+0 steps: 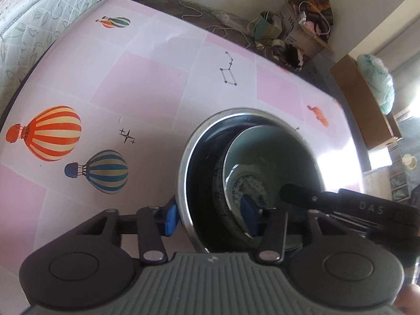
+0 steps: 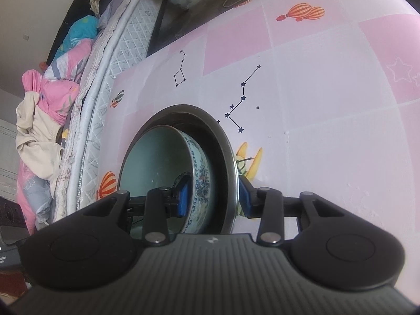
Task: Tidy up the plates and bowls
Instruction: 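Lift the steel bowl with both grippers and carry it over the dish stack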
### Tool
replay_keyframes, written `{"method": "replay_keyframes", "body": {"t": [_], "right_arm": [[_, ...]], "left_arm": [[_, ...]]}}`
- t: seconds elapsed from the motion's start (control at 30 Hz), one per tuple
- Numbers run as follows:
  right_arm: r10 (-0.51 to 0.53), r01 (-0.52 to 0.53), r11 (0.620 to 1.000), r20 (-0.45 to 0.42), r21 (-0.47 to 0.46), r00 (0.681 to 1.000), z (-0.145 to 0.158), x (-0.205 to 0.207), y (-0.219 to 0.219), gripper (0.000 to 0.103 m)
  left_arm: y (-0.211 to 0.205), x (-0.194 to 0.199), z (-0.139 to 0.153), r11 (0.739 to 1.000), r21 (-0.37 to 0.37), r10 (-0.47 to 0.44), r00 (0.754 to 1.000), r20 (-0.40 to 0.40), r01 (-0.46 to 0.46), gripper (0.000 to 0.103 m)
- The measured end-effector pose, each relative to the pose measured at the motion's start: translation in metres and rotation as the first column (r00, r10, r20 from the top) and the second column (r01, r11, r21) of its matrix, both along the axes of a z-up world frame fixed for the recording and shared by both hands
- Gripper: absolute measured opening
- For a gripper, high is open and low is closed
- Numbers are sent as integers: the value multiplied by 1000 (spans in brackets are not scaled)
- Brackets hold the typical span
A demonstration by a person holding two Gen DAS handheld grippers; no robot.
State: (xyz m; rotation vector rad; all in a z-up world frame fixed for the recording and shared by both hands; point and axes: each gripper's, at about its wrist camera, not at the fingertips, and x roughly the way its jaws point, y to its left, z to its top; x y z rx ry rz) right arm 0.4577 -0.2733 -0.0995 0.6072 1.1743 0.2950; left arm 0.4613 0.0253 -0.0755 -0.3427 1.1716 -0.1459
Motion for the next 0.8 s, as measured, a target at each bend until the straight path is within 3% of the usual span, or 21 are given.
{"method": "replay_keyframes", "body": {"t": [0.37, 0.8], "right_arm": [[44, -39, 994, 47, -106, 998, 8, -4, 18, 34], [52, -43, 993, 80, -110, 995, 12, -7, 16, 34]], "left_arm": [[-5, -4, 0, 1000, 30, 5, 1000, 16, -5, 46], [-10, -6, 12, 998, 64, -6, 998, 65, 2, 47]]}}
